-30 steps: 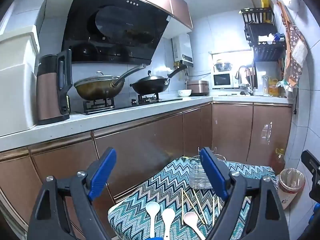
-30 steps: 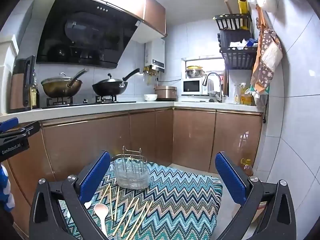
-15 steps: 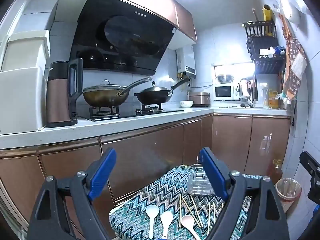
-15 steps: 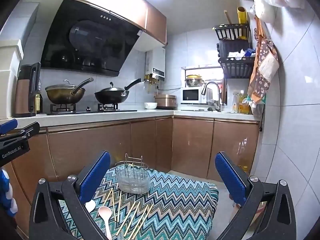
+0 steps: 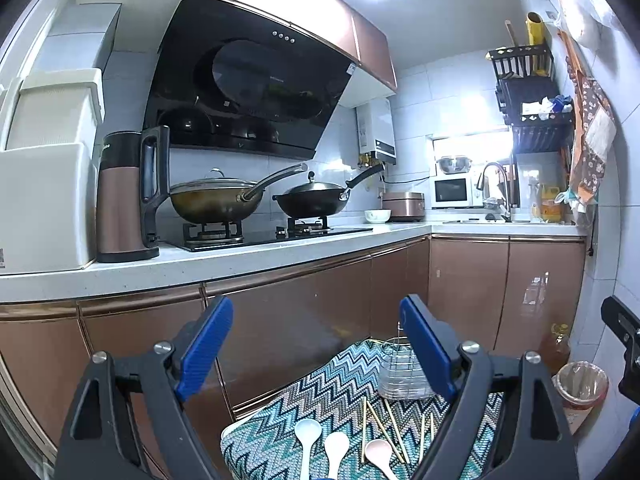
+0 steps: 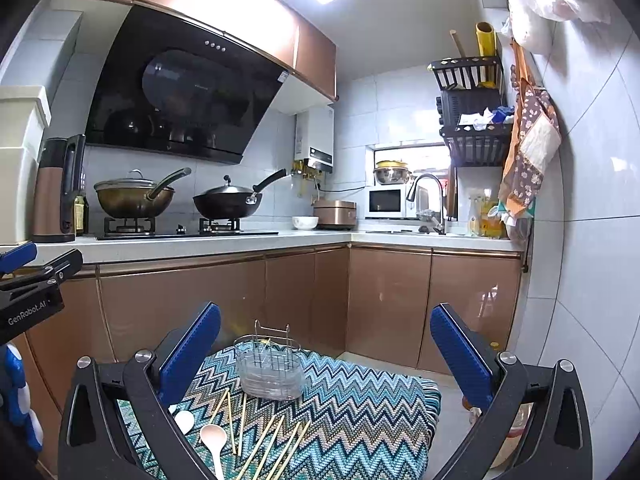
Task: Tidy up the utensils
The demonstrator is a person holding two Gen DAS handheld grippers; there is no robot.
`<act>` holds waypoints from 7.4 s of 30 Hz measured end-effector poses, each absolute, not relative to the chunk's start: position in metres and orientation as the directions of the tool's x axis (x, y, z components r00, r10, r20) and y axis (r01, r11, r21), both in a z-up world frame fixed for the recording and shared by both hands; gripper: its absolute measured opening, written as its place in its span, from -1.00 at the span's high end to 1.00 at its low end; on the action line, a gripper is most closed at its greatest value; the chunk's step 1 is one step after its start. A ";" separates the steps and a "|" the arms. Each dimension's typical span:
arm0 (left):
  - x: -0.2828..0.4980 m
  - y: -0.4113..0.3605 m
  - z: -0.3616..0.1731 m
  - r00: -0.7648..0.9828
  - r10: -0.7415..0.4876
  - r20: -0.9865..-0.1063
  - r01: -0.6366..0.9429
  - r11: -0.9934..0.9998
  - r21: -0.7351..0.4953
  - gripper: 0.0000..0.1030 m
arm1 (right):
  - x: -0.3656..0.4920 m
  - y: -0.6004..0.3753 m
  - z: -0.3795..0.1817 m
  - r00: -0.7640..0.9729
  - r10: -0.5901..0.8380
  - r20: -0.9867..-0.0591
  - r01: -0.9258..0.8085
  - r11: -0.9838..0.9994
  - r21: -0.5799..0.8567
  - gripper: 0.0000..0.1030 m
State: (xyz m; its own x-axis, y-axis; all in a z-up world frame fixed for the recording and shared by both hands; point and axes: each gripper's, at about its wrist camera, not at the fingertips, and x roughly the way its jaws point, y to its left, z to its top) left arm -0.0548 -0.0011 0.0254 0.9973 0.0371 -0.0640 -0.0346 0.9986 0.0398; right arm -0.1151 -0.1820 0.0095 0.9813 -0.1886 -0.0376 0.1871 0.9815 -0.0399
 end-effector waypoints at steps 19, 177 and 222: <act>-0.033 -0.005 0.024 0.997 0.031 -0.073 -0.026 0.997 0.070 -0.65 | -0.080 -0.186 -0.002 0.987 -0.149 -0.063 0.145 0.987 -0.065 -1.00; 0.331 -0.087 -0.107 0.918 -0.215 -0.332 0.118 0.950 -0.288 0.88 | 0.242 -0.224 -0.092 0.911 0.139 -0.387 -0.144 0.989 0.017 0.90; 0.049 0.048 0.048 0.947 -0.281 -0.156 0.272 0.959 -0.079 -0.49 | -0.006 -0.209 -0.011 0.947 0.063 -0.316 -0.053 0.998 0.040 -0.23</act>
